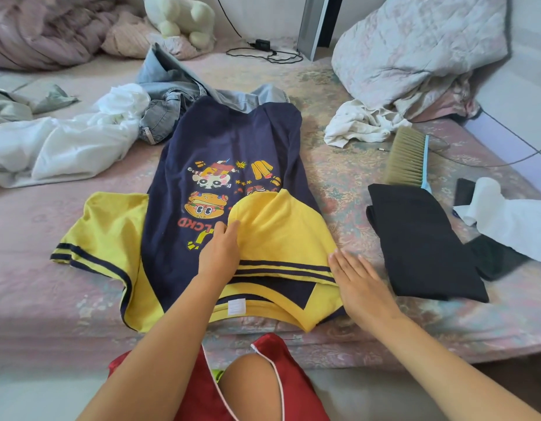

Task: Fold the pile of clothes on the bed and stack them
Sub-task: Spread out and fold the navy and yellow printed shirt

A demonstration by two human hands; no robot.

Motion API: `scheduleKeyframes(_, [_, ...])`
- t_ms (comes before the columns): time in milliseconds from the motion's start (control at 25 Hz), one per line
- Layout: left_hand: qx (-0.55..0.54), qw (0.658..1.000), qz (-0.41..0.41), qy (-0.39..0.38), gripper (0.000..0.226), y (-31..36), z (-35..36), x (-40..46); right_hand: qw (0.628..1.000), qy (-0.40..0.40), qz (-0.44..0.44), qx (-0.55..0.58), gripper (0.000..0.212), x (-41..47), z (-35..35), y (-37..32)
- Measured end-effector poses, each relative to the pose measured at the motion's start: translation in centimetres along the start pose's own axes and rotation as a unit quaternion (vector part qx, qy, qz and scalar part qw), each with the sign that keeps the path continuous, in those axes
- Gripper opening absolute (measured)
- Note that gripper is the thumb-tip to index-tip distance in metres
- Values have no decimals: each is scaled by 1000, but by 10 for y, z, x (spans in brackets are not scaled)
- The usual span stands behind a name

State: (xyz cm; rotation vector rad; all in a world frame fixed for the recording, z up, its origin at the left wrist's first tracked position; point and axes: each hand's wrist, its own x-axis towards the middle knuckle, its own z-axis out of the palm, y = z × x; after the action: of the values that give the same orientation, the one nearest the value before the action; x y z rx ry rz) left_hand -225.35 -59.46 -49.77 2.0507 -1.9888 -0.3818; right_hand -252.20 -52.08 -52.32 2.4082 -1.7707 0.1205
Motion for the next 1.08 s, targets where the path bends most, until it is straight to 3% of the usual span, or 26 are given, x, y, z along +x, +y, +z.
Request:
scheduleKeyframes(200, [-12,999,30,-40,45,2,7,0,996,-61,57,-38,57,-11,0,3])
scheduleKeyframes(320, [119,992,47,-1,55,-2,3,-2,996,-56,70,-14,65,-5,-5,-10])
scheduleKeyframes(440, [235,958,162,13,59,4,-2,7,998,-37,14,41,78,30,-18,-30])
scheduleKeyframes(520, [189,963,191,-12,56,13,-3,25,994,-80,15,76,84,59,-16,-35])
scheduleKeyframes(600, [61,989,135,-12,52,22,-7,55,989,-110,53,85,68,84,-13,-29])
scheduleKeyframes(680, [-17,998,60,-12,49,21,-10,86,979,-52,152,123,55,106,-13,-18])
scheduleKeyframes(800, [-56,998,-6,-37,44,12,-2,118,922,7,311,228,45,146,-9,0])
scheduleKeyframes(880, [-88,996,-10,-25,35,14,5,126,910,-44,332,247,43,167,-5,7])
scheduleKeyframes(1000, [-163,987,-8,-16,17,21,12,125,922,-90,328,185,37,171,-2,15])
scheduleKeyframes(1080, [-71,997,24,-25,10,25,13,122,928,-90,328,150,36,168,-1,21])
